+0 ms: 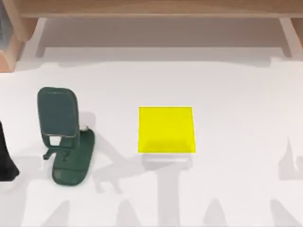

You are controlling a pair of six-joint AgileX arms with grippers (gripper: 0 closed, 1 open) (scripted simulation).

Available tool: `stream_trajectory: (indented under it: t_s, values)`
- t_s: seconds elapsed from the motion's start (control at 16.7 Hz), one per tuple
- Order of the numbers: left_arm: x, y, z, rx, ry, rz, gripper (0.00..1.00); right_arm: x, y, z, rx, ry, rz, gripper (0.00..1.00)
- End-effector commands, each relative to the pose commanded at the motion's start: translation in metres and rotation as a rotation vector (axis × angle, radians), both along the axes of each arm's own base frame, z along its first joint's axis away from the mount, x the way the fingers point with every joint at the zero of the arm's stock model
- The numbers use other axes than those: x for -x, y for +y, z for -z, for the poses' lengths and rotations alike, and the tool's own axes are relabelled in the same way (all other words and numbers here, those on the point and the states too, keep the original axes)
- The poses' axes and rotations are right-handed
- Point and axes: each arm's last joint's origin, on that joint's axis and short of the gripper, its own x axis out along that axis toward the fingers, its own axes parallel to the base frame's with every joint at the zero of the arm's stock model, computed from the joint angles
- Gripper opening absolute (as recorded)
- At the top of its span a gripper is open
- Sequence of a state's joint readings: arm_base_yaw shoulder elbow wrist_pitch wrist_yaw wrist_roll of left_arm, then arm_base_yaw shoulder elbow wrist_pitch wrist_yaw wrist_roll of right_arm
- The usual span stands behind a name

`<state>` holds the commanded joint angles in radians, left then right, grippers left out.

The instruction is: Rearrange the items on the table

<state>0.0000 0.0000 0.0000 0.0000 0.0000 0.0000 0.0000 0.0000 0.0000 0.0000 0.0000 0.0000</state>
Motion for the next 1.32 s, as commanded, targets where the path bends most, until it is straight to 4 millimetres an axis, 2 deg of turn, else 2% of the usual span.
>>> stream_trajectory:
  t_s: [0.24,0.54,0.78,1.32]
  values:
    - [-0.001,0.001,-0.003,-0.019,0.031,-0.01,1.0,0.0,0.0,0.0,0.0,0.0,0.0,1.0]
    - [-0.009,0.007,-0.024,-0.178,0.278,-0.033,1.0,0.0,0.0,0.0,0.0,0.0,0.0,1.0]
    - [-0.028,0.014,-0.035,-0.304,0.565,-0.004,1.0,0.0,0.0,0.0,0.0,0.0,0.0,1.0]
    - [-0.076,0.036,-0.056,-0.517,1.034,0.181,1.0,0.0,0.0,0.0,0.0,0.0,0.0,1.0]
